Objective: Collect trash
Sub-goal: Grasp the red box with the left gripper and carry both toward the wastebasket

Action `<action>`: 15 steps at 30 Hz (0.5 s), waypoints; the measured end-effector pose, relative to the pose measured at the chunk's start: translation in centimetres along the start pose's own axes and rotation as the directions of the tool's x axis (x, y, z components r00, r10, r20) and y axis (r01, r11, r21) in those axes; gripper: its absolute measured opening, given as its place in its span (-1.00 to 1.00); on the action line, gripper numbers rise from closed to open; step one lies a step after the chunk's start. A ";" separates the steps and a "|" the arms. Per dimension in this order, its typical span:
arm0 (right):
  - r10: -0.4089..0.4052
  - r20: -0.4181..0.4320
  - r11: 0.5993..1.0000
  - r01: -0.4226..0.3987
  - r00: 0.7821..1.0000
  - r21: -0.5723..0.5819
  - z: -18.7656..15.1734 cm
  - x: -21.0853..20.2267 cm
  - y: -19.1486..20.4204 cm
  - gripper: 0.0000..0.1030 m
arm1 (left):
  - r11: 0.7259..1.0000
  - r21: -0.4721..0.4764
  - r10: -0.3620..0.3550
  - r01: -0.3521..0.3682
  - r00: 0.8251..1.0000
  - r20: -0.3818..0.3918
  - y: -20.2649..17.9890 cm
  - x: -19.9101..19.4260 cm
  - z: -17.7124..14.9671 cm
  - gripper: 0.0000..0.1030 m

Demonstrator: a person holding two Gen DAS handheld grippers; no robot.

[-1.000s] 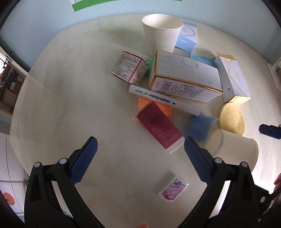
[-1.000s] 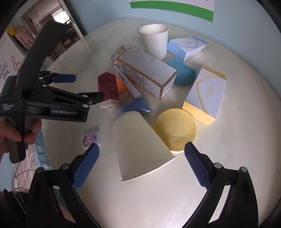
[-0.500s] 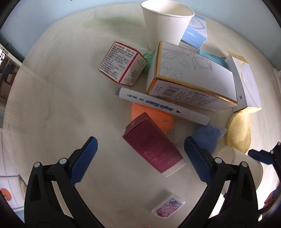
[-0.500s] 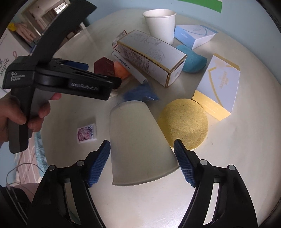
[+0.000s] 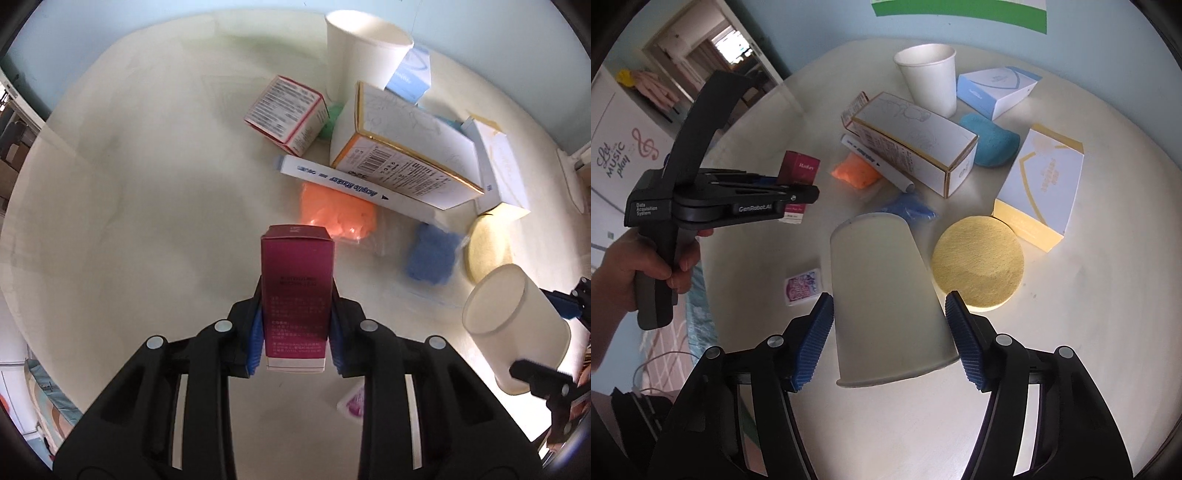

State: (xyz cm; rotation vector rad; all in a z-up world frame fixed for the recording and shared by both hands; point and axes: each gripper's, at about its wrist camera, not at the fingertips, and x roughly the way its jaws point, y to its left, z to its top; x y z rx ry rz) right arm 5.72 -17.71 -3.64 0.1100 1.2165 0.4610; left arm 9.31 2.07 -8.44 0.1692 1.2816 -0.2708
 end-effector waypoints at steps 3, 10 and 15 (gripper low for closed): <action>0.020 0.014 1.000 -0.020 1.000 -0.007 0.0 -0.6 0.3 0.23 | 1.000 -0.014 0.005 -0.004 0.999 0.042 1.0 -2.3 -1.0 -0.49; 0.110 0.041 0.993 -0.108 0.993 -0.048 0.7 -1.8 1.5 0.23 | 0.996 -0.081 0.053 -0.044 0.992 0.111 2.4 -6.3 -3.6 -0.49; 0.187 0.015 0.972 -0.183 0.982 -0.148 1.7 -1.3 3.7 0.23 | 0.985 -0.144 0.113 -0.093 0.984 0.139 3.7 -8.4 -5.6 -0.49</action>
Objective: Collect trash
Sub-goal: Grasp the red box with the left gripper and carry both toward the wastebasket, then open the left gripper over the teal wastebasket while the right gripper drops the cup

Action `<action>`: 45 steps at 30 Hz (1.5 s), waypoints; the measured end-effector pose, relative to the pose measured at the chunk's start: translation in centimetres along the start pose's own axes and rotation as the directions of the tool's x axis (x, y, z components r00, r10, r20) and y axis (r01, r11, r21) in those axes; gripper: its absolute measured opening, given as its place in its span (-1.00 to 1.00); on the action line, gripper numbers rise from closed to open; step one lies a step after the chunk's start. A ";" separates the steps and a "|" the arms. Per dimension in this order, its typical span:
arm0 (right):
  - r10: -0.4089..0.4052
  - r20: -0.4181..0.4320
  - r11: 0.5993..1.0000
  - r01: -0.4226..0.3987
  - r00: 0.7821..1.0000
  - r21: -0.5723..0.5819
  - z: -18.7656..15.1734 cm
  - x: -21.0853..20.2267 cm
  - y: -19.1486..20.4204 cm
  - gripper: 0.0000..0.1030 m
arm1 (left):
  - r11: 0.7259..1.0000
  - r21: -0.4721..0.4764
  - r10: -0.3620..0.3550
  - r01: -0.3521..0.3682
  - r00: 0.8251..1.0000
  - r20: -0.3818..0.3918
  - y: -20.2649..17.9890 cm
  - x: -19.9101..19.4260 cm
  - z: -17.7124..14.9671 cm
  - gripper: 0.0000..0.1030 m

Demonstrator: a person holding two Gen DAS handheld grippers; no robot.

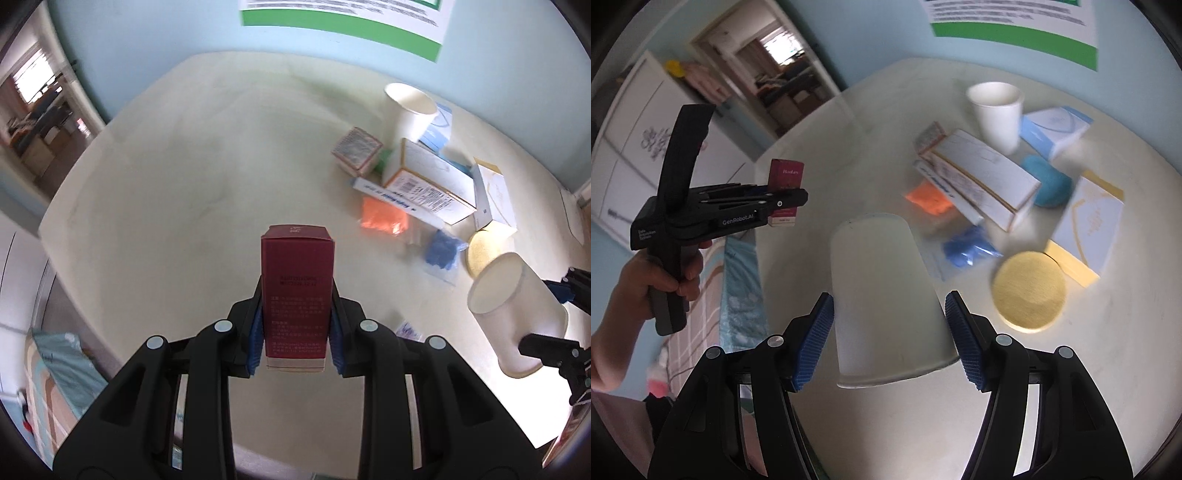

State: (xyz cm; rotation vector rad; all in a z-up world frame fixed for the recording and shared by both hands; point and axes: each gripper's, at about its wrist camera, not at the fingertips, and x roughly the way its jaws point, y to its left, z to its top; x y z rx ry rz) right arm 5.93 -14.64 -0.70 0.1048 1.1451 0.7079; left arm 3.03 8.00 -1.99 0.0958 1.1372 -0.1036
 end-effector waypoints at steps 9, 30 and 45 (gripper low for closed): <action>0.172 -0.100 0.963 -0.189 0.980 -0.191 2.7 3.2 6.1 0.23 | 0.970 -0.202 0.138 -0.139 0.990 -0.024 6.4 -4.0 -5.7 -0.49; 0.244 -0.472 0.799 -0.451 0.847 -0.397 2.8 23.5 34.0 0.23 | 0.769 -0.552 0.202 -0.323 0.941 -0.270 30.6 -3.3 -27.3 -0.49; 0.032 -0.636 0.859 -0.346 0.771 -0.376 0.0 39.8 38.9 0.23 | 0.728 -0.658 -0.062 -0.189 0.939 -0.338 37.2 7.6 -33.9 -0.49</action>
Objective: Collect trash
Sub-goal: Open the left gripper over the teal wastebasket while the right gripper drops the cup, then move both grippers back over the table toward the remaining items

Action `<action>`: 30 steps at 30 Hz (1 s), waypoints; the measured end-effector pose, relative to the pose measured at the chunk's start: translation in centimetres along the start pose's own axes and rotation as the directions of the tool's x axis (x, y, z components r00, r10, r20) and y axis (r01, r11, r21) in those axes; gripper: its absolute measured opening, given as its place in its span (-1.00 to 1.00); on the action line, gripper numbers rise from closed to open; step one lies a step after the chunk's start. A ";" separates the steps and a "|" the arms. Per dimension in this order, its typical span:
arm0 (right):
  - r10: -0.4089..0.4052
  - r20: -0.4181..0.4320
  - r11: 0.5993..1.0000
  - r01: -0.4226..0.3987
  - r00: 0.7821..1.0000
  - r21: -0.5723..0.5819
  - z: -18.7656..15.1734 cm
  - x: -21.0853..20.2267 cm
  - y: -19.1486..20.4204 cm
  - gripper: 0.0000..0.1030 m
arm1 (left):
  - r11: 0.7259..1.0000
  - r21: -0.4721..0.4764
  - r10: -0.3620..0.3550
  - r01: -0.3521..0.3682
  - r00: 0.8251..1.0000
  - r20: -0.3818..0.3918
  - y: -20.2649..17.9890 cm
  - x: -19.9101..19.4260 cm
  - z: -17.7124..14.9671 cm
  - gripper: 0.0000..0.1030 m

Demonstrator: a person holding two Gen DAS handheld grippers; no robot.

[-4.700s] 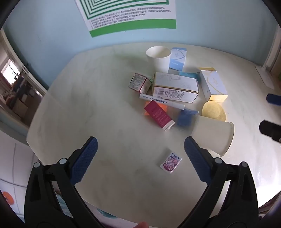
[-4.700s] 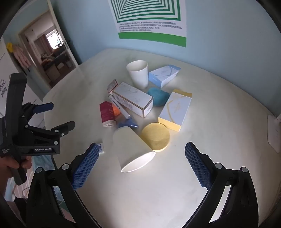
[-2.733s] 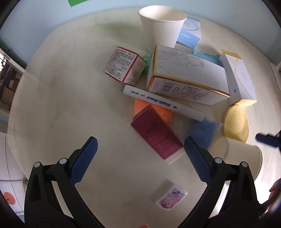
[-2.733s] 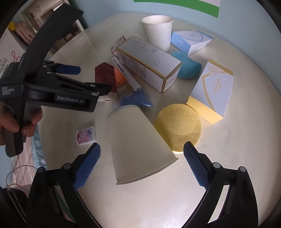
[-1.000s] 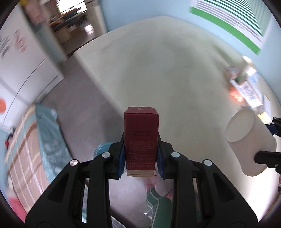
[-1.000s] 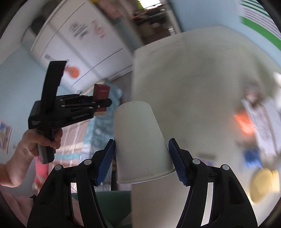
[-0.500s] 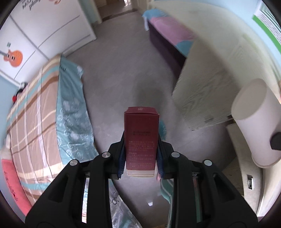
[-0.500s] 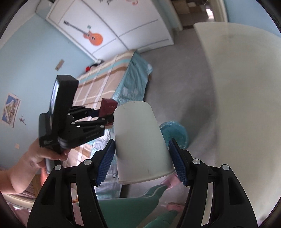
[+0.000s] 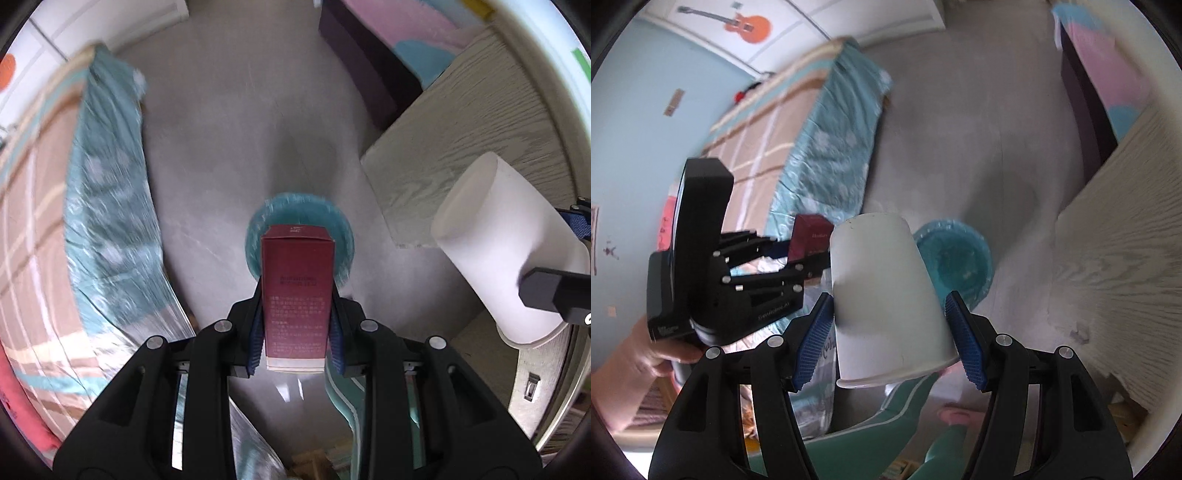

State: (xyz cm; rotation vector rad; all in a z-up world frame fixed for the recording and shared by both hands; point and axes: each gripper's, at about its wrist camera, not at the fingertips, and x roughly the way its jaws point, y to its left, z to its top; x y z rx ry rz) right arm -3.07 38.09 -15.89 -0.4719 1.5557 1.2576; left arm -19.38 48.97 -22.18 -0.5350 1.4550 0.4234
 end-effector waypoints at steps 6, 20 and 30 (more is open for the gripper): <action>0.009 -0.045 0.998 -0.007 0.999 0.061 1.2 3.3 -1.2 0.35 | 0.999 -0.026 -0.038 0.037 0.997 -0.073 0.3 3.8 0.5 0.02; 0.006 -0.006 0.999 -0.005 1.000 0.054 1.8 1.6 -1.7 0.47 | 0.996 0.026 0.085 -0.083 0.994 -0.065 0.9 3.1 -0.4 0.49; 0.043 0.084 0.999 -0.042 0.996 -0.008 0.3 -4.1 -0.4 0.47 | 0.995 0.037 0.097 -0.097 0.995 -0.002 -0.5 0.1 -1.6 0.50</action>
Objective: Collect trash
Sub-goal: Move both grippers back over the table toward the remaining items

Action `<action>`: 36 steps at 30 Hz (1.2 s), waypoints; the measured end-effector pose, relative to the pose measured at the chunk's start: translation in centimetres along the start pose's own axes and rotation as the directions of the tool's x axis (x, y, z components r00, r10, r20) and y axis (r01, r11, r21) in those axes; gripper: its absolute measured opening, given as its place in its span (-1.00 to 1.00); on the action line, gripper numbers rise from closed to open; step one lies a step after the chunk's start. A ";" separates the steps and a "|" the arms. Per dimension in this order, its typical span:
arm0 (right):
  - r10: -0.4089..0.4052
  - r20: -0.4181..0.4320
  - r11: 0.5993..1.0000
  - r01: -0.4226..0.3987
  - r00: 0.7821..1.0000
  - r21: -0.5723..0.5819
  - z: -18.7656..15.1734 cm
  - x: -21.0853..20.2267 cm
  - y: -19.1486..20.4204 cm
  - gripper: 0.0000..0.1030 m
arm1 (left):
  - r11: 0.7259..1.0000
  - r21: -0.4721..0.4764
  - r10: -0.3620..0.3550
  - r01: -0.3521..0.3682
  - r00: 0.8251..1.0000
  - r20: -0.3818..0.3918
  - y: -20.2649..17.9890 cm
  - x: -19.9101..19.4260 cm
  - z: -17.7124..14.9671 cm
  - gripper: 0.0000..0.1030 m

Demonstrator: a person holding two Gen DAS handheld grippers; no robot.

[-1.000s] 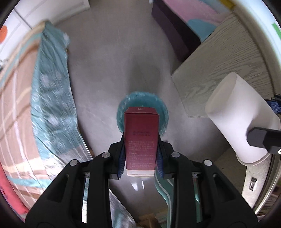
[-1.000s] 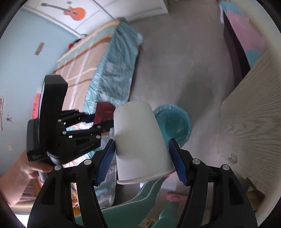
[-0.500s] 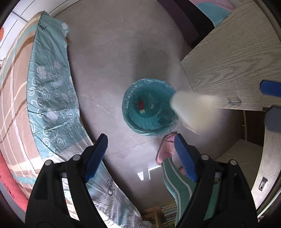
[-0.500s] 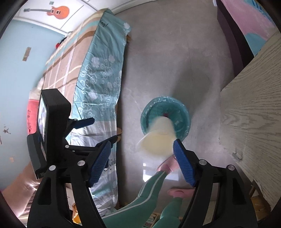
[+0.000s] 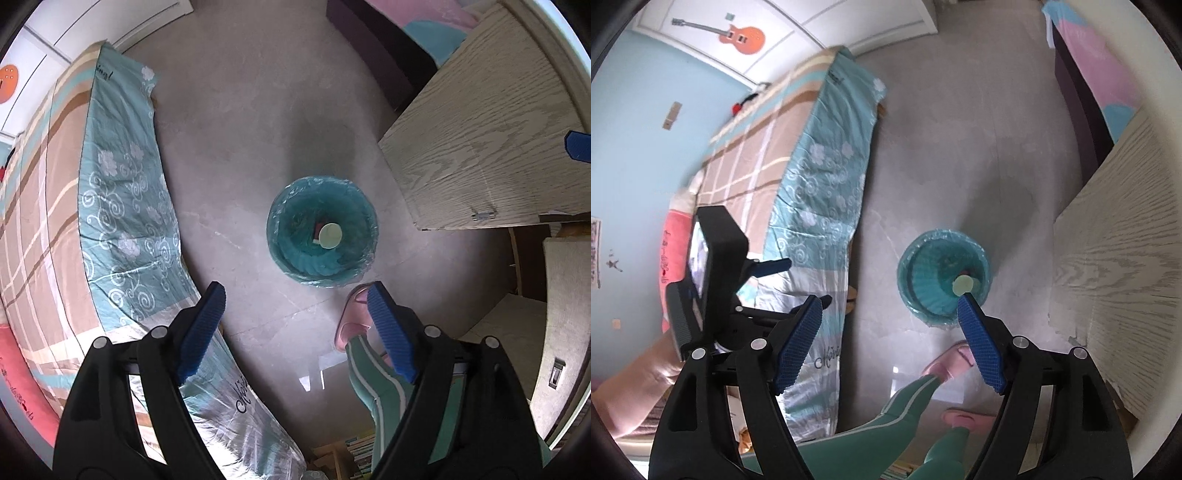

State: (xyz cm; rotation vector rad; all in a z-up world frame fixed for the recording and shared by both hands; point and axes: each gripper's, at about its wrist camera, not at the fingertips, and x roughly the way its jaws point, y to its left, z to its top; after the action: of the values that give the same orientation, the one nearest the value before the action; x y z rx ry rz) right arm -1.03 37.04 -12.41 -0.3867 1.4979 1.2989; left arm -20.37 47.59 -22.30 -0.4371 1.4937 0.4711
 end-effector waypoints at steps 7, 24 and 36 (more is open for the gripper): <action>0.064 0.172 0.998 -0.058 0.983 -0.034 -3.1 -9.0 0.6 0.47 | 0.992 0.113 0.039 -0.051 0.994 0.106 -3.2 -5.0 0.3 0.53; -0.285 0.449 0.921 0.112 0.847 0.373 -24.8 -27.9 -12.5 0.50 | 0.857 0.513 -0.237 0.057 0.926 0.293 -24.7 -17.3 2.0 0.87; -0.527 0.370 0.728 0.181 0.765 0.662 -42.3 -32.7 -19.3 0.58 | 0.502 0.864 -0.301 -0.026 0.932 0.203 -45.2 -16.6 -5.2 0.87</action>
State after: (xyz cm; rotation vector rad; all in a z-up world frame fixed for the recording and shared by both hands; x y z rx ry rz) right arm 5.73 -18.33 -1.37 0.1025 1.1677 0.4858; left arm -0.19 6.56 -6.45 0.3272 1.1570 -0.3692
